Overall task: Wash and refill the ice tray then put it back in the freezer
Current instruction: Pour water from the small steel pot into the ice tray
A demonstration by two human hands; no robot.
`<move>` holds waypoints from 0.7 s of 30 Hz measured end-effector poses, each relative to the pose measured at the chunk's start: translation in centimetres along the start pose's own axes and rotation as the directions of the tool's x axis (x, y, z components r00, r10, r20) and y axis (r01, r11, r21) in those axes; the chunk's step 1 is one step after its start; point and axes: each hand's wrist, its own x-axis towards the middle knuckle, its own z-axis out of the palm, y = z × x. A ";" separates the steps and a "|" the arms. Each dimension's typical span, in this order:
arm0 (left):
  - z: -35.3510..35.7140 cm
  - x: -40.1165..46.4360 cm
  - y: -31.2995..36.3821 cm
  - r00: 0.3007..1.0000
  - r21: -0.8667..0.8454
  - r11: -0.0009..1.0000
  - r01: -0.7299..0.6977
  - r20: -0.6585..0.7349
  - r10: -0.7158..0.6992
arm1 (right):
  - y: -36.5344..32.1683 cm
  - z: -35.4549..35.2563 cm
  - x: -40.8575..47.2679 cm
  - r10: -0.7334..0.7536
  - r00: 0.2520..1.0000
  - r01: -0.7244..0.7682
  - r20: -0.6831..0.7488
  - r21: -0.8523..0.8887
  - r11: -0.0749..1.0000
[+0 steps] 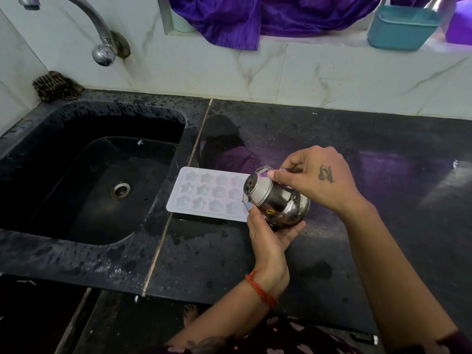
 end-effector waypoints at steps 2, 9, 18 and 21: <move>0.1 0.0 0.0 1.000 -0.007 1.000 0.001 -0.003 -0.001 | -0.2 -0.2 0.0 -0.006 1.000 0.006 0.003 -0.023 1.000; 0.1 0.1 -0.2 1.000 0.002 1.000 -0.027 0.008 0.027 | -0.2 -0.3 0.2 -0.015 1.000 0.016 0.017 -0.015 1.000; 0.2 0.3 -0.3 0.995 0.083 0.993 -0.086 0.049 0.082 | 1.3 -0.5 -0.2 0.067 0.996 -0.078 0.057 0.219 0.973; 0.3 0.3 -0.4 0.994 0.099 0.991 -0.094 0.063 0.089 | 1.7 -0.7 -0.5 0.095 0.994 -0.109 0.061 0.286 0.952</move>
